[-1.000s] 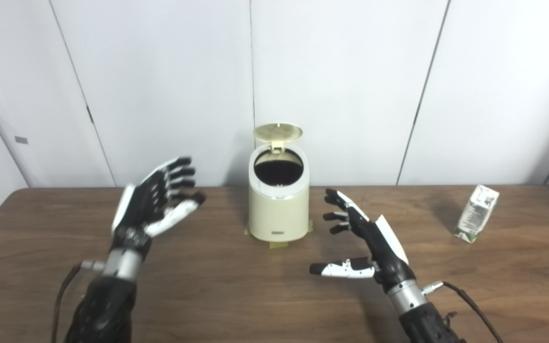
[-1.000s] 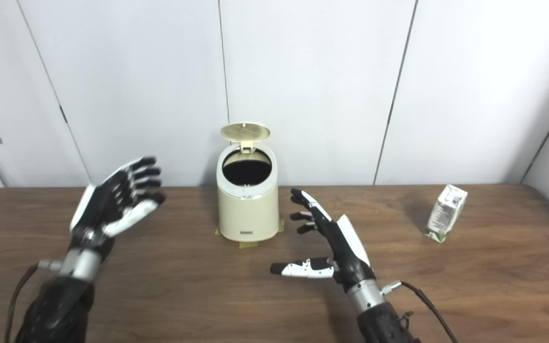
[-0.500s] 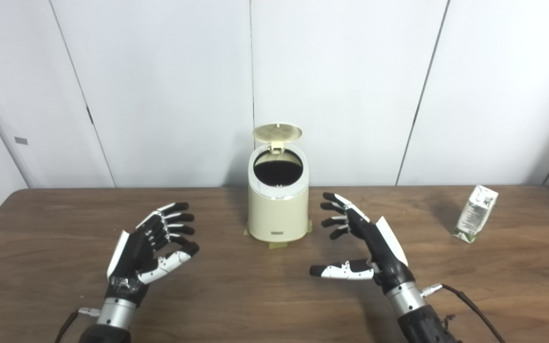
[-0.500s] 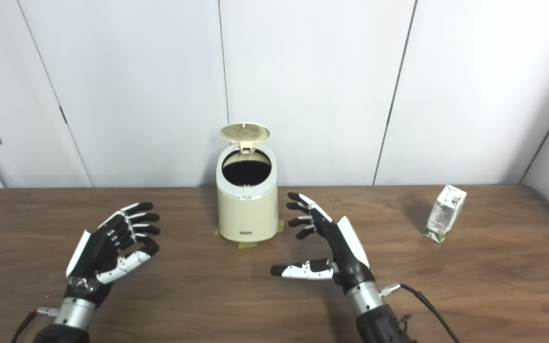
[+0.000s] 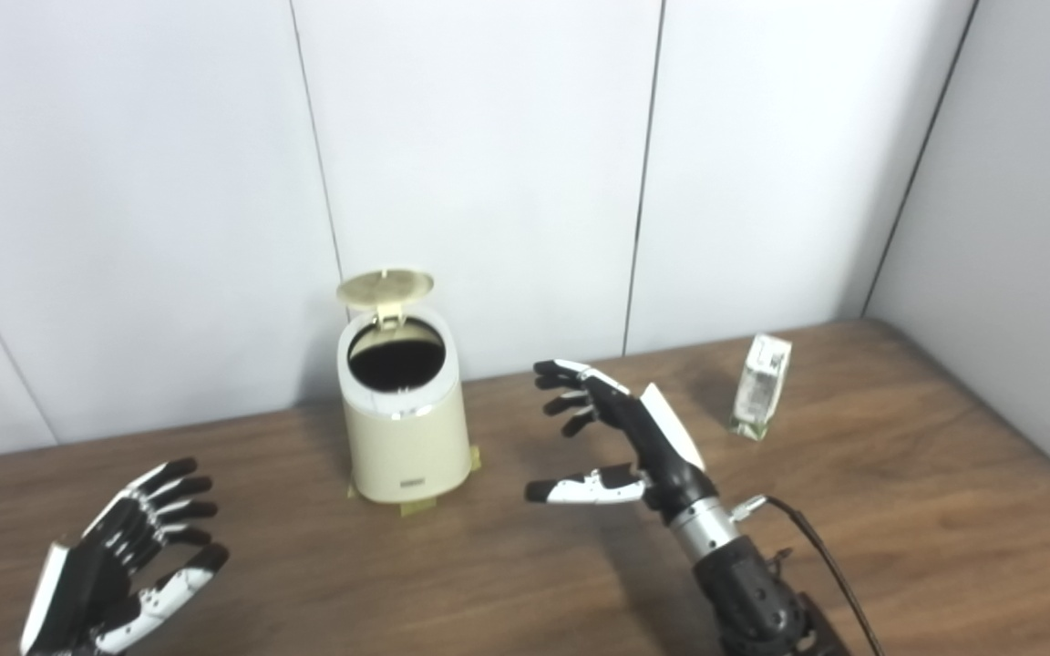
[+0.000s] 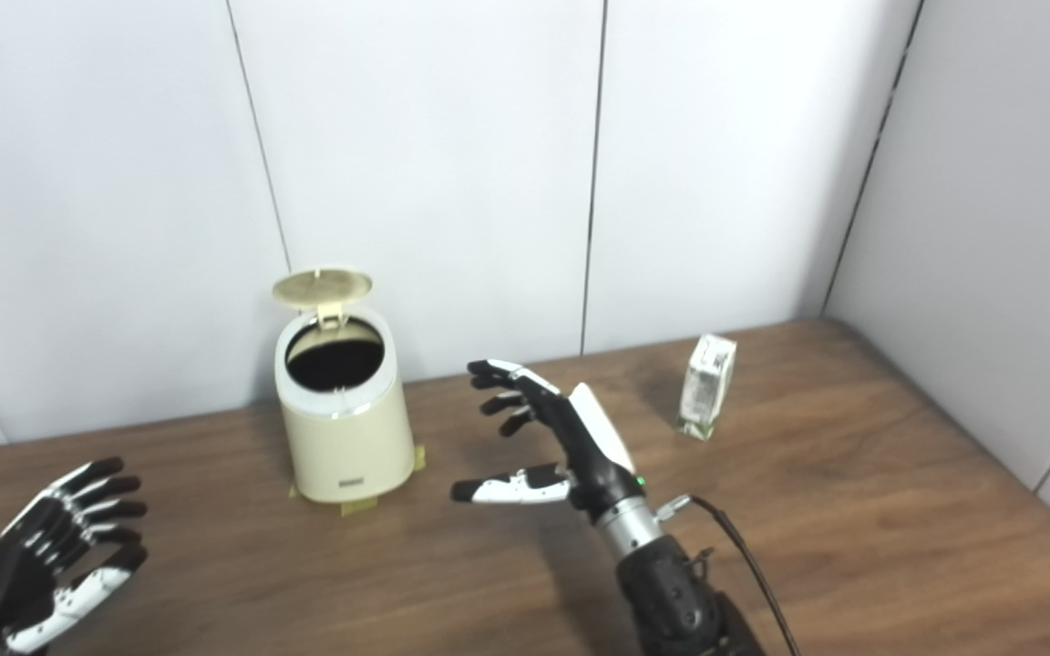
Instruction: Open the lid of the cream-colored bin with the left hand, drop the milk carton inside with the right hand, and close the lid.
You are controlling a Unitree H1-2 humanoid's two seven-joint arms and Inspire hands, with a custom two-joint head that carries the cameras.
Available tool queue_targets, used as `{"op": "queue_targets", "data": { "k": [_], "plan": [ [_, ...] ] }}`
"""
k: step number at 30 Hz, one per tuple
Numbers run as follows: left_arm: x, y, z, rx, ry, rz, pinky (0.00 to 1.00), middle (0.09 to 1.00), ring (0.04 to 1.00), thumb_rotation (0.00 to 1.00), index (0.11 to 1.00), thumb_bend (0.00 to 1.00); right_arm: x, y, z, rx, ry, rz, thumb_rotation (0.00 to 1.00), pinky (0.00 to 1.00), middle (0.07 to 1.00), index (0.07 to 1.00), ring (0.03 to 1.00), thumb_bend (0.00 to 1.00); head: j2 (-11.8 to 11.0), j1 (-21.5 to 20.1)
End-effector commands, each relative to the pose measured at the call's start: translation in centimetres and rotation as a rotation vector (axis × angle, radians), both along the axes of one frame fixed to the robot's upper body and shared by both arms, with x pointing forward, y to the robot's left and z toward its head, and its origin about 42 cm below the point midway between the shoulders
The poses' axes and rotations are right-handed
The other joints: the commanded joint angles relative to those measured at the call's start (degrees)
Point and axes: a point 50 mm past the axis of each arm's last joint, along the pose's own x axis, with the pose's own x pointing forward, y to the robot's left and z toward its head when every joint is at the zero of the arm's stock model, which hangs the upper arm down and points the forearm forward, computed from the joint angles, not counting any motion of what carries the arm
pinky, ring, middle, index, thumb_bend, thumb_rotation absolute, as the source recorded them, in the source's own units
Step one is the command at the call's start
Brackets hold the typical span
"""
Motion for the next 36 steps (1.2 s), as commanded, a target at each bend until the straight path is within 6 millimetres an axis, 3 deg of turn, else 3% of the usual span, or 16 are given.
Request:
{"op": "queue_targets", "data": {
  "k": [1,6,10,15,18,22,30,36],
  "plan": [
    [0.6,0.6,1.1,0.015,-0.043,0.019,0.61,0.749,0.684,0.30,0.790,0.73,1.3,-1.3,3.5,0.009,-0.096,-0.016,0.30,0.59,0.789,0.796,0.703,0.80,0.03,-0.04],
    [0.4,0.7,1.2,-0.001,-0.020,0.034,0.64,0.745,0.692,0.31,0.784,0.75,1.6,-4.2,7.2,-0.003,-0.106,-0.095,0.17,0.61,0.797,0.840,0.694,0.83,-0.16,-1.93],
    [0.2,0.8,1.4,0.010,0.001,0.032,0.65,0.744,0.697,0.29,0.790,0.74,1.7,-7.1,9.0,-0.023,-0.148,-0.155,0.11,0.61,0.816,0.857,0.710,0.82,-0.35,-2.79],
    [0.2,1.0,1.6,0.015,0.003,0.012,0.67,0.751,0.711,0.24,0.798,0.69,2.2,-10.5,9.8,-0.027,-0.182,-0.223,0.12,0.64,0.858,0.903,0.769,0.79,-0.29,-3.75],
    [0.1,1.0,1.7,0.028,0.000,0.004,0.68,0.759,0.719,0.21,0.801,0.66,2.4,-12.4,10.3,-0.044,-0.188,-0.255,0.15,0.63,0.846,0.884,0.763,0.82,-0.12,-3.89],
    [0.1,1.0,1.9,0.018,0.001,-0.005,0.67,0.763,0.722,0.18,0.803,0.65,2.3,-14.2,10.6,-0.050,-0.155,-0.293,0.18,0.71,0.866,0.885,0.811,0.81,0.04,-3.91],
    [0.2,1.1,1.9,0.028,-0.002,-0.002,0.67,0.756,0.716,0.18,0.805,0.66,2.4,-17.4,9.7,-0.048,-0.006,-0.354,0.27,0.75,0.925,0.907,0.863,0.89,0.53,-4.33],
    [0.0,1.1,2.1,0.039,0.003,0.007,0.67,0.753,0.711,0.21,0.802,0.64,2.4,-19.0,8.4,0.022,0.070,-0.389,0.21,0.79,0.909,0.912,0.861,0.88,0.68,-4.05]
  ]
}}
